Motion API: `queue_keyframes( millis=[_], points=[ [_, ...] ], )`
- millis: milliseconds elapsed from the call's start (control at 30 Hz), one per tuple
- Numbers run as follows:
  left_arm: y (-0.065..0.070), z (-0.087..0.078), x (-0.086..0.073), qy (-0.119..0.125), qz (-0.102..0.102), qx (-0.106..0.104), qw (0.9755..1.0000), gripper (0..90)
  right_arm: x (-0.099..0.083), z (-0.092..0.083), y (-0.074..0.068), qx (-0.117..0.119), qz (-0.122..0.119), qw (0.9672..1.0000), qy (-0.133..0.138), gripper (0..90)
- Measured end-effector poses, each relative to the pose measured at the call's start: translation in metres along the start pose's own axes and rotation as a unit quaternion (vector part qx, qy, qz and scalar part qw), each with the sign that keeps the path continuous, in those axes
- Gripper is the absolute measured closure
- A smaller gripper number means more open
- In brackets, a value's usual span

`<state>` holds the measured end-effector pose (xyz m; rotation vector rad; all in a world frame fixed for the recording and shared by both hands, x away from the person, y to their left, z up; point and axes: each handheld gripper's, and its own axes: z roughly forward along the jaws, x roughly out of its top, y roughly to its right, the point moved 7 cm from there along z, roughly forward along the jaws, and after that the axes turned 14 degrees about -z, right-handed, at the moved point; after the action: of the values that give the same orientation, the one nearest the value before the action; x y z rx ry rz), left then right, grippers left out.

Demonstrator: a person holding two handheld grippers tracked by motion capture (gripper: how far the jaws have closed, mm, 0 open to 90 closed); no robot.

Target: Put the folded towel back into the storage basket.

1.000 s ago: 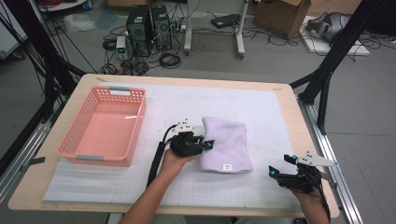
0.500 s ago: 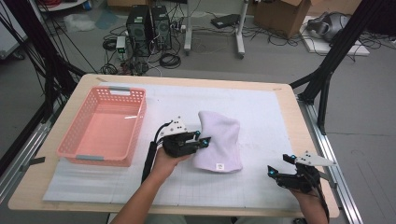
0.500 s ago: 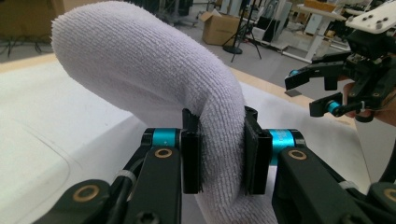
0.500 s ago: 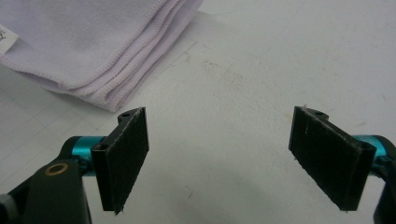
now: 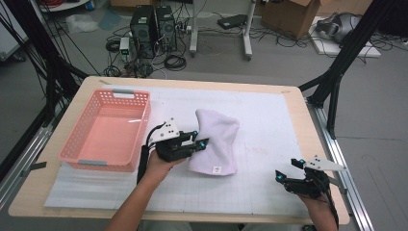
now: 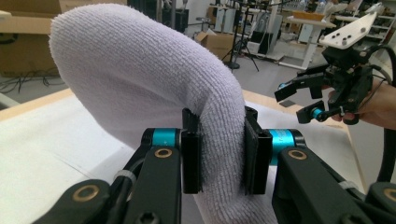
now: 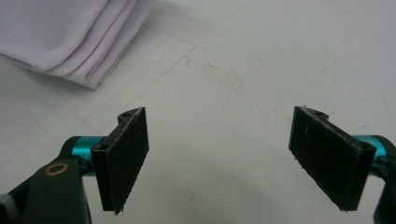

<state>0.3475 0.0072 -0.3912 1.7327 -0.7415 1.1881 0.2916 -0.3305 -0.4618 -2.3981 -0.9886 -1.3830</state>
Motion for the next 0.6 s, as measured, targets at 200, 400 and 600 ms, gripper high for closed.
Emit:
queue_keyframes(
  millis=[200,400,600],
  points=[
    [0.0,-0.012,0.008,0.017,0.005,-0.004,0.9998,73.0,0.001,0.001,0.0,0.0,-0.001,1.0,0.002,18.8],
    [-0.002,-0.025,0.017,0.029,0.008,-0.003,0.9996,73.0,0.002,0.001,-0.001,0.0,-0.002,1.0,0.003,18.9],
    [-0.007,-0.04,0.026,0.034,0.012,0.005,0.9993,73.0,0.002,0.001,0.0,0.0,-0.001,1.0,0.003,18.8]
  ],
)
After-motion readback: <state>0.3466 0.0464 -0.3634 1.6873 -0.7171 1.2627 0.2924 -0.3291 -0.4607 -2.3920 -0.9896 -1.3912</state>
